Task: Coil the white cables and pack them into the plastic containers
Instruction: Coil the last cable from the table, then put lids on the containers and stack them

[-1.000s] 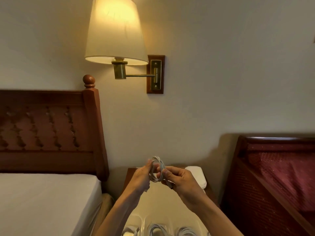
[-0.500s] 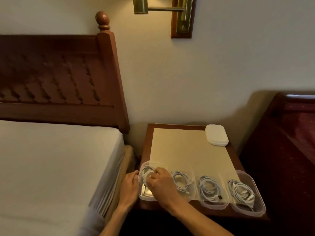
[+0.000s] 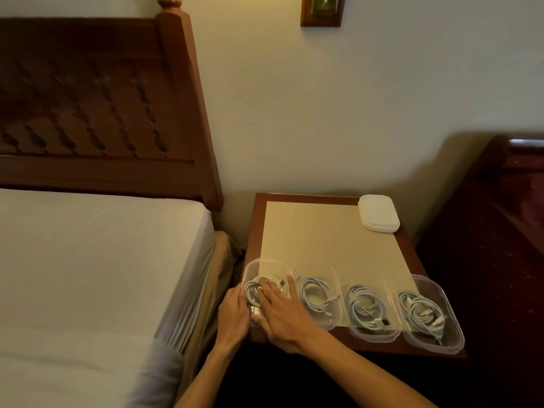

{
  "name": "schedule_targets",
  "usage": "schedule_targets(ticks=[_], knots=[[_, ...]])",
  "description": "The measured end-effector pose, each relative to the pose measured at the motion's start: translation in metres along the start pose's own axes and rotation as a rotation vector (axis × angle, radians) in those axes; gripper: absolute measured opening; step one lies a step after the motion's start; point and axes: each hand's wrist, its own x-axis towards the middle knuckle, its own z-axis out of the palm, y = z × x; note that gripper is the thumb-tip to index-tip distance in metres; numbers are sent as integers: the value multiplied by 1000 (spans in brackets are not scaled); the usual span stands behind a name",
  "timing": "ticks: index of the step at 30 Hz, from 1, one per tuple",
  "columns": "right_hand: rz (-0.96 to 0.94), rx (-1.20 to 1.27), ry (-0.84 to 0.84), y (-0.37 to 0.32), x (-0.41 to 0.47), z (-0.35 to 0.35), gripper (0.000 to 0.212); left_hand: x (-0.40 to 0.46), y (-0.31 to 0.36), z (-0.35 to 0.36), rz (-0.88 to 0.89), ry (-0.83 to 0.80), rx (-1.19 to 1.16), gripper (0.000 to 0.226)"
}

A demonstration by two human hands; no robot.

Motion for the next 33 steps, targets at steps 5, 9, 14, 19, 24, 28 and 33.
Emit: schedule_targets(ticks=[5, 9, 14, 19, 24, 28, 33], knots=[[74, 15, -47, 2, 4, -5, 67, 16, -1, 7, 8, 57, -35, 26], [56, 203, 176, 16, 9, -28, 54, 25, -6, 13, -2, 92, -20, 26], [250, 378, 453, 92, 20, -52, 37, 19, -9, 11, -6, 203, 42, 56], [615, 289, 484, 200, 37, -58, 27, 14, -17, 18, 109, 313, 42, 63], [991, 85, 358, 283, 48, -60, 54, 16, -21, 18, 227, 271, 22, 49], [1158, 171, 282, 320, 57, -58, 82, 18, -24, 19, 273, 272, 66, 46], [1180, 261, 322, 340, 63, -52, 93, 17, -21, 19, 289, 280, 93, 46]])
